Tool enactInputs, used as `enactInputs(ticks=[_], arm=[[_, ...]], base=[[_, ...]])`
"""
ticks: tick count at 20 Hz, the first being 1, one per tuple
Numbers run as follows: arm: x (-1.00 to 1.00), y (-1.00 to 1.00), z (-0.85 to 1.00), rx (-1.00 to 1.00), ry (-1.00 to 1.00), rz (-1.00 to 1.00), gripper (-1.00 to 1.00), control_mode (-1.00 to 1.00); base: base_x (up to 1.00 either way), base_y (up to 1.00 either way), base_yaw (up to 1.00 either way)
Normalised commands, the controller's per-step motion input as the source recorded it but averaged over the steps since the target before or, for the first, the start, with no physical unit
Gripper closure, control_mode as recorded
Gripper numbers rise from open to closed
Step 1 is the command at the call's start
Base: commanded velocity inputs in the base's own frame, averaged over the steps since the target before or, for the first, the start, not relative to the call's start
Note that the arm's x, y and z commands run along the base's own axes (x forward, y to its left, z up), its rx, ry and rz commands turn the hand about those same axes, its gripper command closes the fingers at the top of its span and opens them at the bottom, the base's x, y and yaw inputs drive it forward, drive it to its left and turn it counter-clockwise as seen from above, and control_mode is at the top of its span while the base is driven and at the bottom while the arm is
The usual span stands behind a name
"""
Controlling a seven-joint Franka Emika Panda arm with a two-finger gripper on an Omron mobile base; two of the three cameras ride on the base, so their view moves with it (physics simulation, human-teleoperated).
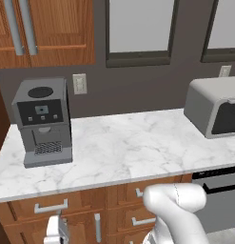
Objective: Take the pizza cutter from the drawer on the left and place it on the dining counter for cutting.
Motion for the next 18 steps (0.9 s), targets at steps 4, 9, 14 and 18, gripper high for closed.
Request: enactInputs(ticks=[4, 9, 14, 18], arm=[[0.13, 0.18, -0.12, 0.00, 0.06, 0.00, -1.00, -1.00], [0.31, 0.02, -0.35, 0.00, 0.01, 0.00, -1.00, -1.00], [0.35, 0.00, -0.37, 0.01, 0.02, 0.00, -1.00, -1.00], [0.29, 0.18, -0.41, 0.00, 0.03, 0.00, -1.00, -1.00]], base=[[0.00, 0.00, 0.00], [0.00, 0.00, 0.00], [0.00, 0.00, 0.00], [0.00, 0.00, 0.00]])
